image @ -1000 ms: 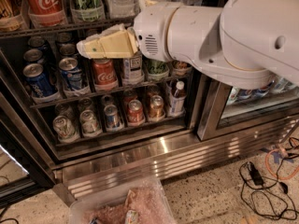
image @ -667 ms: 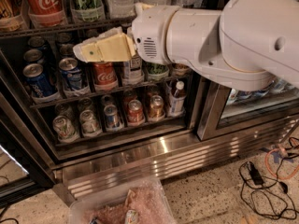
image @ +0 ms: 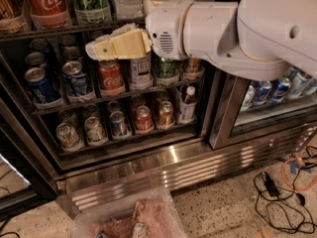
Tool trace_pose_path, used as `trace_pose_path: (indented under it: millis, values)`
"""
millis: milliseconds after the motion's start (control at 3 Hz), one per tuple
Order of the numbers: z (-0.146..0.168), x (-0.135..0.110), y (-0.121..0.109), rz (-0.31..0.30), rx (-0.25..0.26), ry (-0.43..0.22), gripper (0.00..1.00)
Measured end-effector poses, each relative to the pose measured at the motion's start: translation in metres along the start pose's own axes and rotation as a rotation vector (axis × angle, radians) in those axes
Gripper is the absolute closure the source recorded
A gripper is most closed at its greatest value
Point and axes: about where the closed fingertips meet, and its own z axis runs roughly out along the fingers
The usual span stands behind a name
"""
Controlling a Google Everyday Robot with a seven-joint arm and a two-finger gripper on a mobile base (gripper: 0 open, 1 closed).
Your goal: Pick green can from top shelf of fridge
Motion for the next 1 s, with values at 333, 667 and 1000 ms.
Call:
trace_pose_path:
  millis: [333,667,1000]
  values:
    - [0.002,0.002,-0.006,0.020,-0.038,-0.012,0.00]
    - [0.010,0.003,0.006,0.037,-0.121,-0.020,0.00]
    - [0.018,0.004,0.012,0.049,-0.221,-0.013,0.00]
